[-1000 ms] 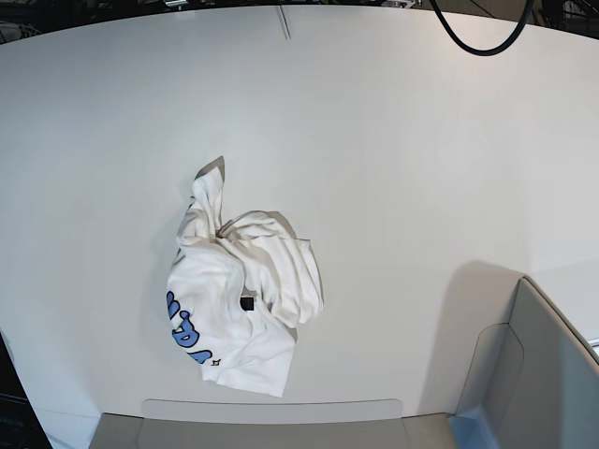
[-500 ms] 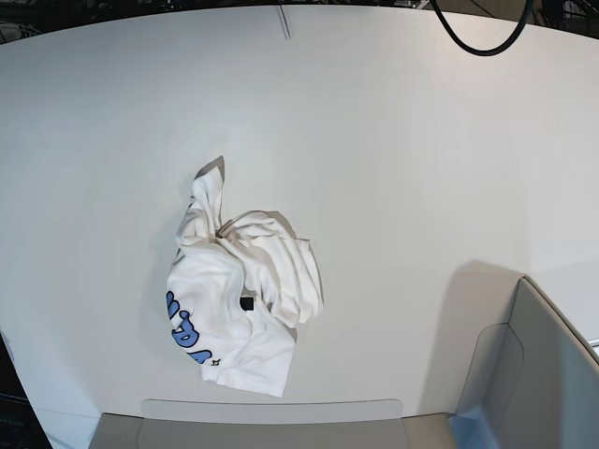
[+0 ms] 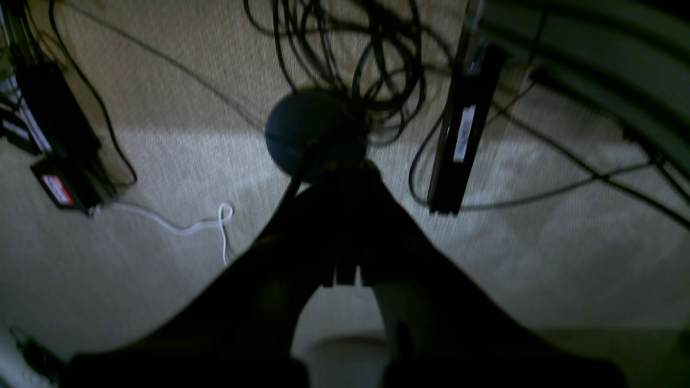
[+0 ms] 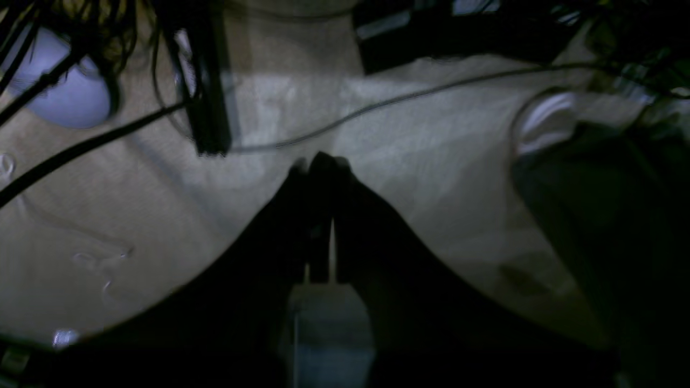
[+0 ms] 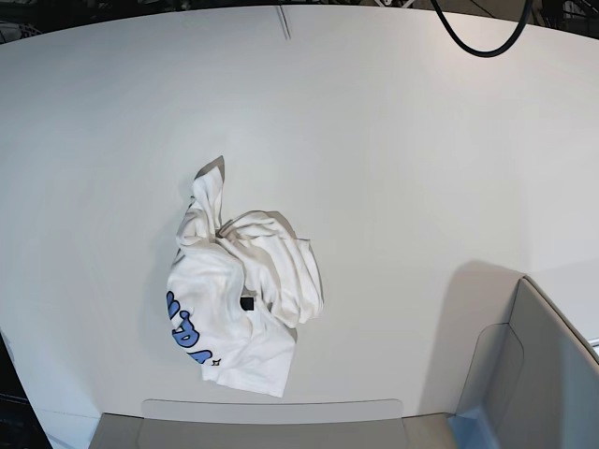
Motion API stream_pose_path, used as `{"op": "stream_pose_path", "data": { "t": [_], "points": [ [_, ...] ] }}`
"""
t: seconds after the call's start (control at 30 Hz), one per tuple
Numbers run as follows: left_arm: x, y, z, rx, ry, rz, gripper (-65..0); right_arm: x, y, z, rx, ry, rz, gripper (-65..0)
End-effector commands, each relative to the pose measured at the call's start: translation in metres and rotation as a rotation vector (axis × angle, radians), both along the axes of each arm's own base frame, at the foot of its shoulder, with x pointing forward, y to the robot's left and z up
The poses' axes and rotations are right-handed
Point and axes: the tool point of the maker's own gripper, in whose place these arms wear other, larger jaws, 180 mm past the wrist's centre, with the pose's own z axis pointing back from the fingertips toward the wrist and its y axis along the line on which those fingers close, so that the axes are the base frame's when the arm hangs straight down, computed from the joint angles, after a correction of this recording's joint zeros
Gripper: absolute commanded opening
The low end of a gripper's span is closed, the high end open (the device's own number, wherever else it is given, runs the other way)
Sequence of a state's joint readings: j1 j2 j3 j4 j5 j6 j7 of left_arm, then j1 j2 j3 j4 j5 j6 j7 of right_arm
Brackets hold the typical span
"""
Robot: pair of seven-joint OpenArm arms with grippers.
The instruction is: Layout the t-shirt on the table in an organized manner, then fold the t-shirt properly
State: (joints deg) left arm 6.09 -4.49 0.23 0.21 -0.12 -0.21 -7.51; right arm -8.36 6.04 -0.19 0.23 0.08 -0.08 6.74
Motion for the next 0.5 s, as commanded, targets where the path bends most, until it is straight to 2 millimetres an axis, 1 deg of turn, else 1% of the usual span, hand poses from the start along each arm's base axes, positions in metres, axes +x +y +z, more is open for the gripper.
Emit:
{"op": "stream_pose_path", "data": {
  "t": [0.0, 0.07, 0.13, 0.27, 0.33, 0.37, 0.47],
  "points": [
    [-0.015, 0.009, 0.003, 0.018, 0.009, 0.001, -64.8, -0.02, -0.005, 0.003, -0.008, 0.021, -0.005, -64.7],
    [-0.029, 0.012, 0.006, 0.023, -0.007, -0.008, -64.8, -0.031, -0.006, 0.006, -0.005, -0.014, -0.002, -64.7],
    [-0.038, 0.013, 0.01, 0.025, -0.041, -0.018, -64.8, -0.038, -0.015, 0.01, -0.012, -0.06, 0.006, -64.7],
    [-0.048, 0.015, 0.018, 0.029, -0.107, -0.038, -64.8, -0.056, -0.015, 0.02, -0.002, -0.14, 0.013, -64.7],
    [-0.052, 0.029, 0.023, 0.05, -0.132, -0.051, -64.8, -0.063, -0.016, 0.026, 0.002, -0.189, 0.018, -64.7],
    [-0.057, 0.033, 0.026, 0.059, -0.144, -0.045, -64.8, -0.066, -0.022, 0.031, -0.002, -0.214, 0.027, -64.7],
    [-0.065, 0.042, 0.036, 0.095, -0.204, 0.007, -64.8, -0.074, -0.022, 0.041, 0.01, -0.284, 0.038, -64.7]
  ]
}}
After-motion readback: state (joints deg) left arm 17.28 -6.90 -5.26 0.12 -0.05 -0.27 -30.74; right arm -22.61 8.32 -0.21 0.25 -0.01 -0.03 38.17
